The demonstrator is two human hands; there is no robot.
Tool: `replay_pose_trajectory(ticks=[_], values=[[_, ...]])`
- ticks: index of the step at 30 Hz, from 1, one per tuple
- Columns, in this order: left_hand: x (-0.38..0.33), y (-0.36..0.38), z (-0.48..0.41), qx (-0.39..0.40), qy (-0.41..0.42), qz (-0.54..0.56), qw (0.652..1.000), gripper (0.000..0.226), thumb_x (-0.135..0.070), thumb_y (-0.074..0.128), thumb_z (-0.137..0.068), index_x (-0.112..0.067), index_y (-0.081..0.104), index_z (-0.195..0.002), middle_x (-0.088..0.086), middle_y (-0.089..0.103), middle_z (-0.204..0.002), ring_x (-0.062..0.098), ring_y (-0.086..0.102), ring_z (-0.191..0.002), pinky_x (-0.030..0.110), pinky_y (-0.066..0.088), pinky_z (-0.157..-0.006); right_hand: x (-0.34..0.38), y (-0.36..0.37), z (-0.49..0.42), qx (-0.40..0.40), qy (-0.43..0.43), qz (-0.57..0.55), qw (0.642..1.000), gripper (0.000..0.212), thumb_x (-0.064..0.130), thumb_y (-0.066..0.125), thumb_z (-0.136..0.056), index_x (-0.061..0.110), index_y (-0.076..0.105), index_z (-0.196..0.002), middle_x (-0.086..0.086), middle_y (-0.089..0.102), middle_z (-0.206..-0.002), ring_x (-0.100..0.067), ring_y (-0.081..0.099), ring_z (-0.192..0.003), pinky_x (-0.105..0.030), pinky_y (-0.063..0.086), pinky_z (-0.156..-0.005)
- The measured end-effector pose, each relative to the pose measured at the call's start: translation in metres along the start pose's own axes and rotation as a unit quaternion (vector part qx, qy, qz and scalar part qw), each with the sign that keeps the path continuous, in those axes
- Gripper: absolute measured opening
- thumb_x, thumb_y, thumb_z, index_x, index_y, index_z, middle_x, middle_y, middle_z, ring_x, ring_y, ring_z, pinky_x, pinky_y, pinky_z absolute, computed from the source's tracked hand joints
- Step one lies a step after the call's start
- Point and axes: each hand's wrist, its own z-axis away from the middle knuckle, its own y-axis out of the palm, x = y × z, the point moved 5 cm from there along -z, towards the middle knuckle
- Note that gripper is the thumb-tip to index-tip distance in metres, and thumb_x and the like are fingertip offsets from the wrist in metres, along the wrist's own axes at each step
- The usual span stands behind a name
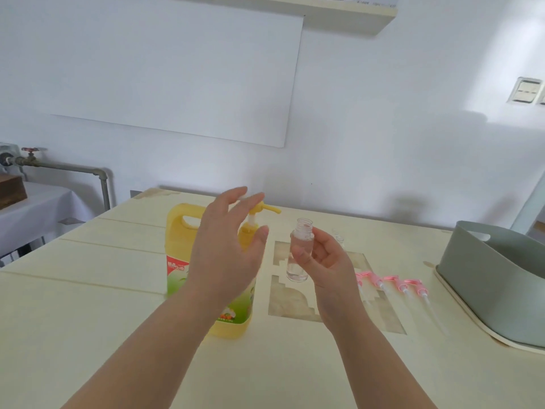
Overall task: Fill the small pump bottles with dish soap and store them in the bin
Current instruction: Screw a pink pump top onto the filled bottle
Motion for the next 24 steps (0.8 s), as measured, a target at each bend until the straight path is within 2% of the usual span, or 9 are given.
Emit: replay_pose_trajectory(ticks=[2,4,6,8,10,12,16,20,24], values=[[-0.013,0.005,0.02,-0.045,0.083,-0.002,0.996,0.031,-0.026,0.056,-0.082,-0.028,0.063,-0.112,-0.011,0.05,-0.118,0.008,0.048,-0.111,0.019,0.033,-0.095,-0.003,-0.008,0.003,-0.003,0.01,0.01,1.0,0.045,0.016,0.077,-0.073,0.016,0.063,-0.116,0.003,0.074,-0.106,-0.011,0.066,-0.104,-0.03,0.049,-0.093],[-0.02,0.022,0.042,-0.011,0.118,0.015,0.993,0.029,-0.022,0.058,-0.078,-0.034,0.06,-0.104,-0.016,0.049,-0.106,0.001,0.05,-0.097,0.013,0.038,-0.085,-0.01,-0.018,0.006,0.004,0.029,0.009,1.0,0.043,0.014,0.077,-0.074,0.013,0.064,-0.115,-0.001,0.074,-0.105,-0.015,0.067,-0.102,-0.03,0.048,-0.092],[-0.016,0.046,0.06,0.076,0.08,0.028,0.994,0.037,-0.018,0.063,-0.077,-0.043,0.054,-0.103,-0.022,0.047,-0.102,-0.004,0.049,-0.093,0.005,0.036,-0.079,-0.017,-0.029,0.01,0.006,0.053,0.021,0.998,0.043,0.015,0.077,-0.072,0.012,0.064,-0.113,-0.001,0.074,-0.103,-0.015,0.067,-0.099,-0.029,0.049,-0.09],[-0.002,0.069,0.074,0.152,-0.008,0.046,0.987,0.047,-0.016,0.067,-0.078,-0.05,0.048,-0.105,-0.025,0.046,-0.105,-0.006,0.05,-0.097,0.004,0.037,-0.08,-0.024,-0.039,0.013,0.0,0.079,0.039,0.996,0.041,0.01,0.079,-0.076,0.014,0.064,-0.114,0.001,0.074,-0.104,-0.015,0.067,-0.1,-0.027,0.048,-0.088],[0.015,0.089,0.083,0.202,-0.122,0.085,0.968,0.054,-0.019,0.07,-0.078,-0.044,0.043,-0.118,-0.023,0.048,-0.111,-0.004,0.051,-0.1,0.011,0.04,-0.085,-0.032,-0.049,0.017,-0.008,0.103,0.058,0.993,0.036,0.008,0.076,-0.08,0.016,0.064,-0.113,0.001,0.074,-0.105,-0.016,0.067,-0.102,-0.028,0.048,-0.089],[0.023,0.104,0.089,0.235,-0.191,0.108,0.947,0.059,-0.021,0.073,-0.076,-0.034,0.043,-0.125,-0.017,0.052,-0.113,-0.003,0.053,-0.099,0.018,0.044,-0.087,-0.039,-0.057,0.021,-0.015,0.12,0.075,0.99,0.036,0.009,0.076,-0.079,0.017,0.064,-0.112,0.001,0.074,-0.104,-0.015,0.068,-0.101,-0.03,0.05,-0.089],[0.022,0.127,0.093,0.28,-0.227,0.142,0.922,0.059,-0.02,0.077,-0.073,-0.03,0.045,-0.122,-0.012,0.057,-0.111,0.002,0.056,-0.099,0.024,0.046,-0.088,-0.048,-0.069,0.03,-0.027,0.146,0.09,0.985,0.038,0.008,0.078,-0.077,0.018,0.064,-0.111,0.0,0.073,-0.104,-0.013,0.069,-0.096,-0.027,0.05,-0.082],[0.021,0.14,0.093,0.282,-0.23,0.153,0.919,0.04,-0.022,0.077,-0.074,-0.035,0.052,-0.102,-0.017,0.062,-0.099,-0.001,0.058,-0.093,0.021,0.047,-0.082,-0.052,-0.075,0.037,-0.024,0.154,0.094,0.983,0.033,0.007,0.078,-0.077,0.015,0.068,-0.107,0.0,0.074,-0.101,-0.012,0.071,-0.093,-0.029,0.052,-0.085],[0.023,0.149,0.097,0.277,-0.241,0.151,0.918,0.028,-0.026,0.075,-0.073,-0.034,0.056,-0.093,-0.013,0.065,-0.096,0.007,0.062,-0.093,0.032,0.052,-0.083,-0.057,-0.08,0.042,-0.009,0.156,0.103,0.982,0.031,0.01,0.077,-0.079,0.015,0.072,-0.109,-0.001,0.075,-0.1,-0.014,0.07,-0.099,-0.031,0.053,-0.088]])
